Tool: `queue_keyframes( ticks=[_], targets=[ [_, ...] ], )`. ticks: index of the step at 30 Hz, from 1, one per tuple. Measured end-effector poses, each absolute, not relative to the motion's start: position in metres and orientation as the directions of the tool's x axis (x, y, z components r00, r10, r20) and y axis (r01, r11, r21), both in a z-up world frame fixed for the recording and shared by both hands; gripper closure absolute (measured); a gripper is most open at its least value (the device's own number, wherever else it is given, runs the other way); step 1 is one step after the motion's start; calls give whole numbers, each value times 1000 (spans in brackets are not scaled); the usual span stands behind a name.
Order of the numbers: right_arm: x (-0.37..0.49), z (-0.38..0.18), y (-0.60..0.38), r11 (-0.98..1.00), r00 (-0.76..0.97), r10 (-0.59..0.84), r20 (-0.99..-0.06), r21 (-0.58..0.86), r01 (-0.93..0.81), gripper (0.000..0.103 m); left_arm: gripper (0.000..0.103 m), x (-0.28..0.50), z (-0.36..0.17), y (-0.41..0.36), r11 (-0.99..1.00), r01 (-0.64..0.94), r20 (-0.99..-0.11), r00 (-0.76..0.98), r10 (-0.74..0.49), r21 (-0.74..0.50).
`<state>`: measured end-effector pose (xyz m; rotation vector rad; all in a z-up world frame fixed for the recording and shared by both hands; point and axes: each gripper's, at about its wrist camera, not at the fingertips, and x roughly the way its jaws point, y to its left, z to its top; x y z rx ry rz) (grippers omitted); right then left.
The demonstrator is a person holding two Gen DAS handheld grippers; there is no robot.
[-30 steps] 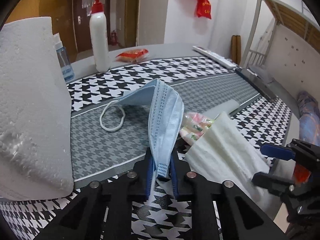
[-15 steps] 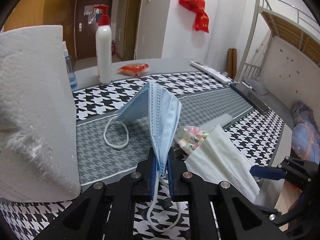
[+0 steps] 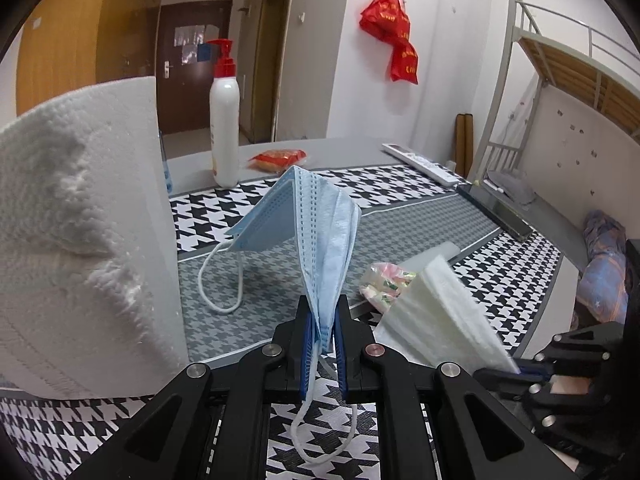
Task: Organize soft objects
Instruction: 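Lift and carry the blue mask and white tissues toward the foam box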
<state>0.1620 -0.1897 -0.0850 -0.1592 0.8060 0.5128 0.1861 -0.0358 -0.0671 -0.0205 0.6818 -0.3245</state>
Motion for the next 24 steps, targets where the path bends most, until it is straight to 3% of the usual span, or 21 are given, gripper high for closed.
queue_keyframes(
  ticks=[8, 24],
  targets=[
    [159, -59, -208, 868, 624, 446, -642, 141, -475, 97, 92, 174, -55, -33, 952, 285, -583, 758, -293, -109],
    [160, -28, -210, 855, 673, 492, -552, 160, -494, 97, 92, 150, -26, -30, 961, 270, -507, 820, -266, -67]
  ],
)
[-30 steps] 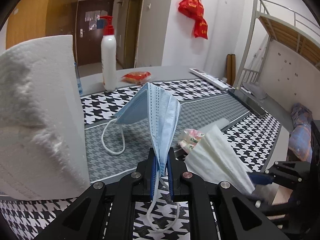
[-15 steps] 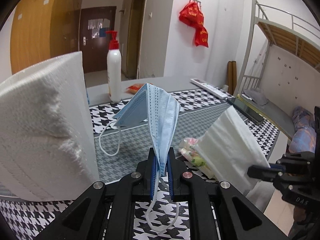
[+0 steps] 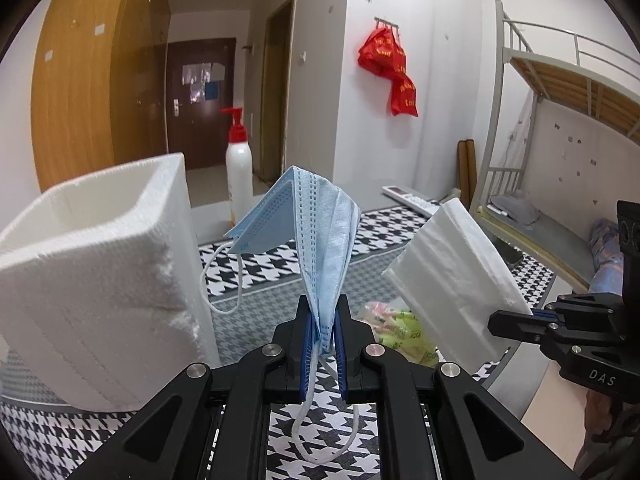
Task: Organize soft objects
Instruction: 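Lift and carry the blue mask and white tissues toward the foam box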
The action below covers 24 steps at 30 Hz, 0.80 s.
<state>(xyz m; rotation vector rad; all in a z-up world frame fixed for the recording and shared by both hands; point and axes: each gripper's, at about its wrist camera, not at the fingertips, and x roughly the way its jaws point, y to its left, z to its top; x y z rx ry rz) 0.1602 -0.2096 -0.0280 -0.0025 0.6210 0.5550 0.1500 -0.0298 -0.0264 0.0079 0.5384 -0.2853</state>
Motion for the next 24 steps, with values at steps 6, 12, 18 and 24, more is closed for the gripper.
queue_keyframes(
  ticks=[6, 12, 18, 24],
  targets=[
    [157, -18, -208, 849, 691, 508, -514, 162, -503, 97, 92, 144, -14, -28, 965, 257, -478, 843, -248, -46],
    [159, -11, -207, 852, 710, 506, -489, 155, -500, 97, 92, 140, -7, -29, 967, 252, -464, 853, -237, -32],
    [161, -5, -209, 849, 721, 514, -464, 154, -505, 97, 92, 138, 1, -29, 969, 249, -446, 866, -227, -9],
    [166, 2, -207, 841, 727, 529, -439, 156, -518, 97, 92, 137, 11, -28, 968, 252, -419, 879, -228, 0]
  ],
)
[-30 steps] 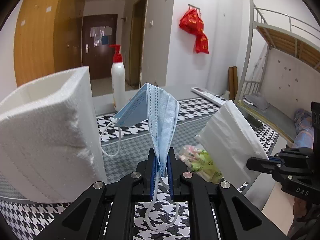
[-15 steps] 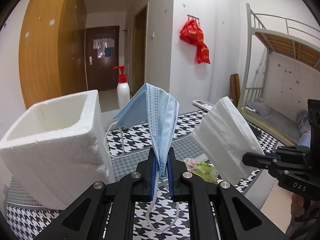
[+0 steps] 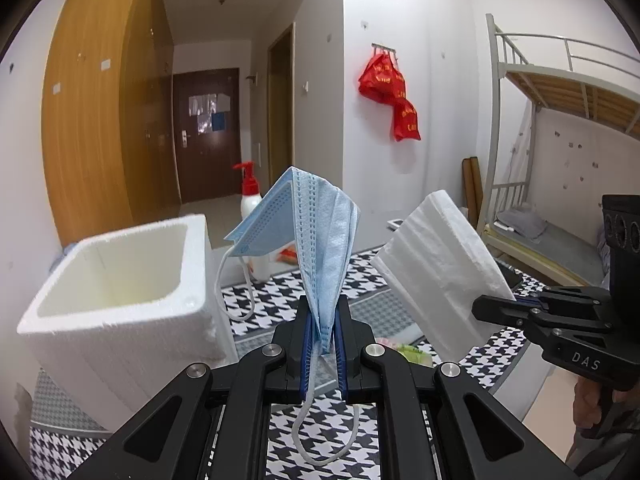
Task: Organize soft objects
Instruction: 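Lift and carry the blue mask and white tissues toward the foam box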
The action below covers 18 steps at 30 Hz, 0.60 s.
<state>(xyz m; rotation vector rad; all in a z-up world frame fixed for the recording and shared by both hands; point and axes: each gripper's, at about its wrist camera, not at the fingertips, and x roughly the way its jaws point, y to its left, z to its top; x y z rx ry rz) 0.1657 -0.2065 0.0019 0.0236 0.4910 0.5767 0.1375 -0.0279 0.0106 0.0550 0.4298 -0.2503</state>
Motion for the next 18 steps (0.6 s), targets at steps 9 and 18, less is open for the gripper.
queue_keyframes(
  ticks=[9, 18],
  targets=[
    [173, 18, -207, 840, 740, 535, -408, 160, -519, 97, 92, 140, 26, -26, 971, 241, -377, 900, -220, 9],
    [176, 36, -210, 828, 758, 557, -340, 155, -539, 97, 92, 143, 39, -25, 973, 231, -341, 916, -210, 22]
  ],
)
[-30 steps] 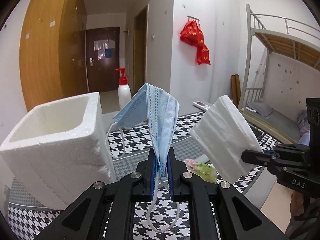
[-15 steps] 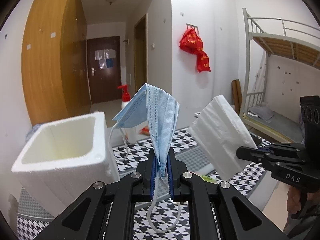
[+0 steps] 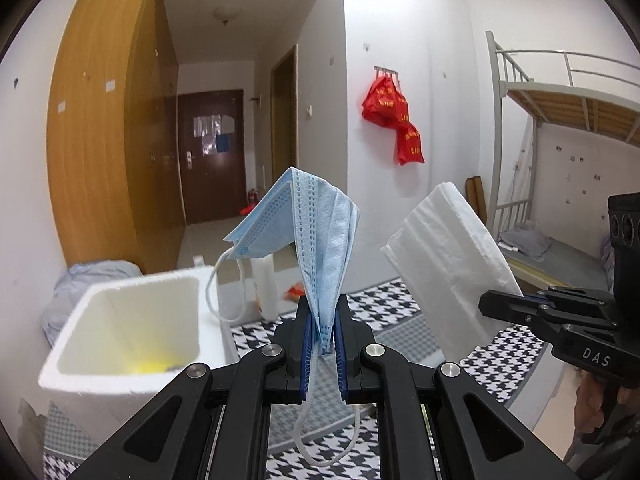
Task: Organize soft objects
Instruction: 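Lift and carry the blue mask and white tissues toward the foam box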
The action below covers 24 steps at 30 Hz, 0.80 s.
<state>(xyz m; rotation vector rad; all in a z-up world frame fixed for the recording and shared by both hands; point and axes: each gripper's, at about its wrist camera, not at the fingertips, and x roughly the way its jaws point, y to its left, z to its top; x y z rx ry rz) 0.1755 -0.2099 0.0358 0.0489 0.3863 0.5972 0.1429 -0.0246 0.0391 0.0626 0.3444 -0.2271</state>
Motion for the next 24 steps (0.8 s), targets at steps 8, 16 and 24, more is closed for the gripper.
queue_keyframes(
  ticks=[8, 16, 24],
  targets=[
    [189, 42, -202, 815, 747, 577, -330, 163, -557, 97, 92, 146, 54, -16, 980, 195, -316, 933, -171, 46],
    [196, 50, -190, 802, 737, 592, -326, 154, -577, 97, 92, 151, 64, -4, 989, 135, -304, 946, -112, 57],
    [198, 60, -175, 770, 712, 632, -306, 142, -623, 97, 92, 148, 74, 18, 997, 60, -283, 958, -41, 58]
  ],
)
